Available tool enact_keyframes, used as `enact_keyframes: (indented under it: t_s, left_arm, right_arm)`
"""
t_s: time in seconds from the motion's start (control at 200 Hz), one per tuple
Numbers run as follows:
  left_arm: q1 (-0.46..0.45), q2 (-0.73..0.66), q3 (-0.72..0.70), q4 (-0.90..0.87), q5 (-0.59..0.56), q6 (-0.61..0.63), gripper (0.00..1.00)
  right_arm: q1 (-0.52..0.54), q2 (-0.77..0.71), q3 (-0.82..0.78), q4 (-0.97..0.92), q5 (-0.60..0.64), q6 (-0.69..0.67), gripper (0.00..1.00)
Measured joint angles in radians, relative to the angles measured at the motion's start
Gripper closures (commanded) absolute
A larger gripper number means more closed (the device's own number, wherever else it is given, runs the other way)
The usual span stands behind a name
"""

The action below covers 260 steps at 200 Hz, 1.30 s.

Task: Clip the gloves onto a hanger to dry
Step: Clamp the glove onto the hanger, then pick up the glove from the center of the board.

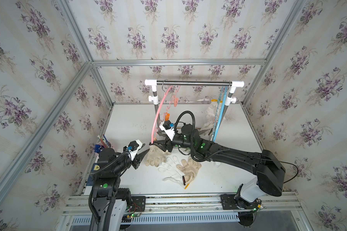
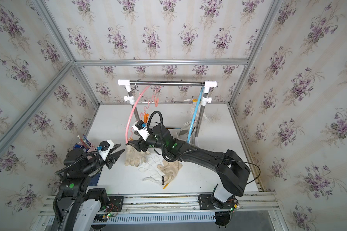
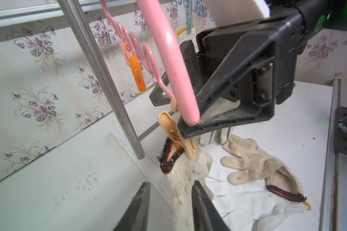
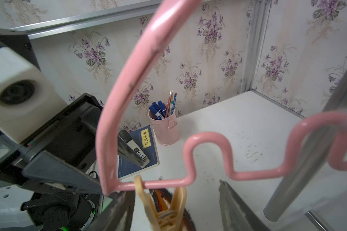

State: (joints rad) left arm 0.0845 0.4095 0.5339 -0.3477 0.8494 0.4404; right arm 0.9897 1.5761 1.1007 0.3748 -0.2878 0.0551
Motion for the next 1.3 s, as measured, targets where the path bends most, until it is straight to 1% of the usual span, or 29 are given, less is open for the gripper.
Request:
enact_keyframes:
  t_s: [0.24,0.47,0.565,0.619,0.669,0.849,0.974,1.094,1.179,1.299]
  left_arm:
    - [0.0,-0.059,-0.001,-0.039,-0.059,0.016,0.61]
    - [0.0,-0.144,-0.013,-0.077,-0.132,0.018,0.62]
    - [0.0,-0.177,-0.004,-0.101,-0.171,-0.009,0.61]
    - [0.0,-0.2,0.009,-0.105,-0.201,-0.04,0.62]
    - [0.0,-0.221,0.024,-0.105,-0.23,-0.078,0.6]
    - [0.0,-0.272,0.085,-0.142,-0.386,-0.285,0.6]
    - [0.0,-0.298,0.095,-0.164,-0.429,-0.427,0.6]
    - [0.0,-0.304,0.101,-0.173,-0.415,-0.522,0.63]
    - [0.0,-0.285,0.111,-0.18,-0.346,-0.551,0.68]
    - [0.0,-0.262,0.125,-0.202,-0.224,-0.544,0.69]
  right_arm:
    - [-0.018,-0.025,0.007,-0.081,0.04,-0.007,0.27]
    - [-0.024,-0.047,0.027,-0.131,0.039,-0.031,0.26]
    - [-0.024,-0.074,0.011,-0.155,0.042,-0.033,0.27]
    - [-0.024,-0.1,-0.006,-0.171,0.056,-0.033,0.28]
    - [-0.025,-0.124,-0.019,-0.192,0.066,-0.032,0.29]
    - [-0.024,-0.238,-0.103,-0.274,0.137,-0.03,0.31]
    - [-0.021,-0.32,-0.163,-0.349,0.18,-0.029,0.34]
    - [-0.002,-0.376,-0.188,-0.426,0.224,-0.032,0.39]
    - [0.044,-0.407,-0.208,-0.499,0.246,-0.052,0.42]
    - [0.129,-0.431,-0.234,-0.607,0.287,-0.074,0.45]
